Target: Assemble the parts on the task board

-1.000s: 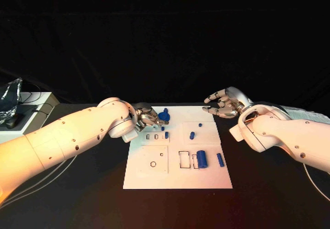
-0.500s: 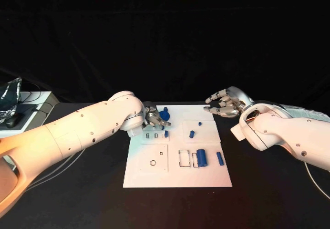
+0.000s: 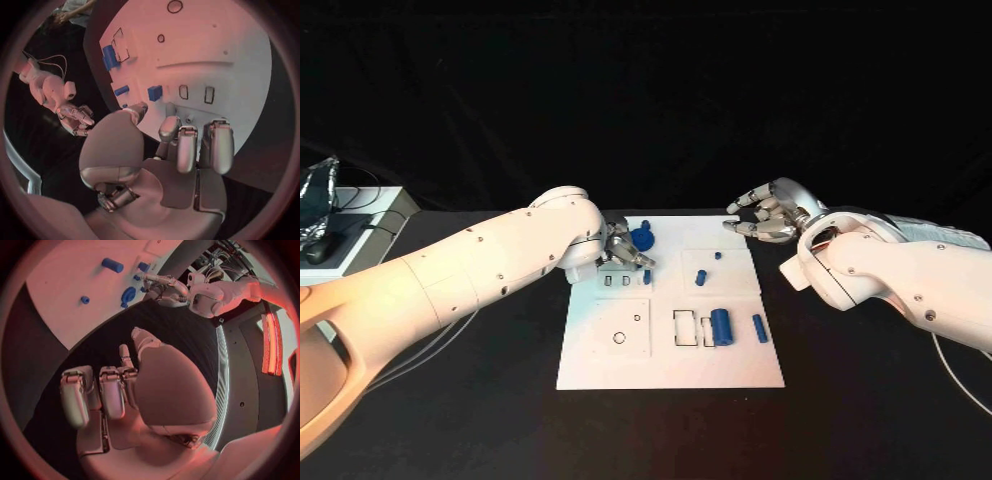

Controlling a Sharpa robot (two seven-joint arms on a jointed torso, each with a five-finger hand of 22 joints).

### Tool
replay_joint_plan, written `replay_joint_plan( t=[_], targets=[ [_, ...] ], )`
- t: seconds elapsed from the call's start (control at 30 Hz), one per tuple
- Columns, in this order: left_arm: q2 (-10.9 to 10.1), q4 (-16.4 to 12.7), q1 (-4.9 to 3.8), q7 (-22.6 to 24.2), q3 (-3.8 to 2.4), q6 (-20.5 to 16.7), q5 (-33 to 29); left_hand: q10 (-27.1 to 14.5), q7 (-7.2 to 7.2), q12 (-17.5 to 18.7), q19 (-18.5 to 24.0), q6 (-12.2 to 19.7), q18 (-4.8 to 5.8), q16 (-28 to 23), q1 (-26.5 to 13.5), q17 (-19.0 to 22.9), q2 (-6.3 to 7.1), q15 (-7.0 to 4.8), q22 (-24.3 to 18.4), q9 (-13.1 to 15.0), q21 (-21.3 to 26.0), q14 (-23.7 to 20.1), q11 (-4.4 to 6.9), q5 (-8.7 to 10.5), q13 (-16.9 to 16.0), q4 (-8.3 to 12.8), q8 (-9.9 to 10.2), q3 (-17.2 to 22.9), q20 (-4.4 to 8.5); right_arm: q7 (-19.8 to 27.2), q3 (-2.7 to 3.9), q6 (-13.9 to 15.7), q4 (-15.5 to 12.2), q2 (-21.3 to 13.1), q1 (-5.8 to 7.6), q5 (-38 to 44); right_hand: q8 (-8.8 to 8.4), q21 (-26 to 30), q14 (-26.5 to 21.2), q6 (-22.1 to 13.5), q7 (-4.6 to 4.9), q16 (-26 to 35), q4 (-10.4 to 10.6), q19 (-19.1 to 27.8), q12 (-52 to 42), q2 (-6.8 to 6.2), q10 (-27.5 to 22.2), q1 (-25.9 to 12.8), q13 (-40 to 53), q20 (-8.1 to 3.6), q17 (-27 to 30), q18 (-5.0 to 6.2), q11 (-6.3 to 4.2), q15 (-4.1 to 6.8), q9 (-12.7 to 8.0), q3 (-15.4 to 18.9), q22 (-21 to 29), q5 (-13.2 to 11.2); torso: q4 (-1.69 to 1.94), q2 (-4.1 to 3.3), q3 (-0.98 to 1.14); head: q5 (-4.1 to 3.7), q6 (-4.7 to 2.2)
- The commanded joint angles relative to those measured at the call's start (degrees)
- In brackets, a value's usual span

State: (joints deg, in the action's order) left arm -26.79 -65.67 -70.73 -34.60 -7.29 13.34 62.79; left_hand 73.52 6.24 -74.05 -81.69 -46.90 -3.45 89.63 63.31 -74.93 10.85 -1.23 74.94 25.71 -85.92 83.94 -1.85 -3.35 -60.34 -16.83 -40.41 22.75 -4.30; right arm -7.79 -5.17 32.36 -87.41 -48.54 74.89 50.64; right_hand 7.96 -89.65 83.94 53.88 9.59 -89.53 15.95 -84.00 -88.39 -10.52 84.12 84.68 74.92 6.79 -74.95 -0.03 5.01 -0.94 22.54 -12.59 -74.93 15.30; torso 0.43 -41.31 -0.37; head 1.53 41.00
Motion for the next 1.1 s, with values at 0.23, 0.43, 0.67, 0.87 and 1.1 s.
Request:
replay_joint_plan(
  t=[0.23, 0.43, 0.67, 0.87, 1.1],
  targets=[
    [0.96, 0.78, -0.1, 0.2, 0.05, 3.35, 0.27, -0.28, -0.37, 0.07, -0.46, -0.12, 0.68, 0.37, -1.11, -15.07, -0.12, -0.42, 1.35, 0.31, -0.27, 6.06, 0.15, 0.19, 0.08, -0.05, -0.46, -0.73, -0.08, -0.03, 0.02, -0.61, 0.21, 0.43, 0.0, 0.6, 0.32, -0.35, 5.72, -0.26, -0.17, -0.04, 0.08, -6.0, -0.01, -0.07, 4.19, -0.3, 13.51, -0.48, -13.64, 0.03, -0.35, 0.52, 0.05, -0.39, -15.07, 0.33, 0.27, -0.09, -0.21, -0.17, 0.32],
    [1.24, 1.1, -0.1, 0.42, 0.08, 3.76, -0.2, -0.37, -0.38, 0.16, -0.44, -0.12, 0.67, 0.37, -1.18, -15.07, -0.15, -0.42, 1.33, 0.35, -0.26, 6.06, 0.15, 0.19, 0.23, -0.05, -0.47, -0.79, -0.08, -0.04, 0.02, -0.66, 0.33, 0.53, 0.0, 0.62, 0.4, -0.35, 5.74, -0.35, -0.17, -0.07, 0.13, -6.0, -0.1, -0.08, 4.29, -0.42, 13.6, -0.49, -13.74, 0.03, -0.36, 0.52, 0.1, -0.49, -15.07, 0.41, 0.35, -0.07, -0.2, -0.31, 0.54],
    [1.34, 1.15, -0.09, 0.79, 0.11, 4.68, -0.42, -0.6, -0.4, 0.36, -0.34, -0.01, 0.64, 0.37, -0.97, -15.07, -0.18, -0.43, 1.19, 0.48, -0.22, 6.06, 0.18, 0.19, 0.55, 0.07, -0.48, -0.87, -0.07, -0.1, 0.02, -0.77, 0.48, 0.64, -0.01, 0.68, 0.44, -0.35, 5.73, -0.35, -0.18, -0.06, 0.13, -6.0, -0.08, -0.06, 4.26, -0.43, 13.58, -0.49, -13.71, 0.03, -0.36, 0.53, 0.12, -0.54, -15.07, 0.46, 0.58, -0.08, -0.24, -0.51, 0.66],
    [1.63, 1.06, -0.08, 1.31, 0.2, 4.88, -0.87, -0.75, -0.45, 0.48, -0.28, 0.13, 0.64, 0.37, 0.04, -15.07, -0.41, -0.47, 1.18, 0.84, -0.21, 6.06, 0.23, 0.18, 0.65, 0.18, -0.55, -0.72, -0.03, -0.16, 0.02, -0.87, 0.69, 0.84, -0.02, 0.7, 0.44, -0.35, 5.73, -0.35, -0.18, -0.06, 0.13, -6.0, -0.08, -0.06, 4.26, -0.43, 13.58, -0.49, -13.71, 0.03, -0.36, 0.53, 0.12, -0.54, -15.07, 0.46, 0.62, -0.09, -0.29, -0.55, 0.7],
    [1.85, 0.91, -0.07, 1.37, 0.26, 4.85, -1.33, -0.8, -0.45, 0.53, -0.24, 0.21, 0.63, 0.37, 0.62, -15.07, -0.53, -0.48, 1.17, 1.03, -0.21, 6.06, 0.24, 0.18, 0.67, 0.21, -0.56, -0.55, -0.02, -0.25, 0.02, -0.96, 0.83, 0.96, -0.05, 0.74, 0.44, -0.35, 5.73, -0.35, -0.18, -0.06, 0.13, -6.0, -0.08, -0.06, 4.26, -0.43, 13.58, -0.49, -13.71, 0.03, -0.36, 0.53, 0.12, -0.54, -15.07, 0.46, 0.73, -0.13, -0.35, -0.73, 0.74]
  ],
)
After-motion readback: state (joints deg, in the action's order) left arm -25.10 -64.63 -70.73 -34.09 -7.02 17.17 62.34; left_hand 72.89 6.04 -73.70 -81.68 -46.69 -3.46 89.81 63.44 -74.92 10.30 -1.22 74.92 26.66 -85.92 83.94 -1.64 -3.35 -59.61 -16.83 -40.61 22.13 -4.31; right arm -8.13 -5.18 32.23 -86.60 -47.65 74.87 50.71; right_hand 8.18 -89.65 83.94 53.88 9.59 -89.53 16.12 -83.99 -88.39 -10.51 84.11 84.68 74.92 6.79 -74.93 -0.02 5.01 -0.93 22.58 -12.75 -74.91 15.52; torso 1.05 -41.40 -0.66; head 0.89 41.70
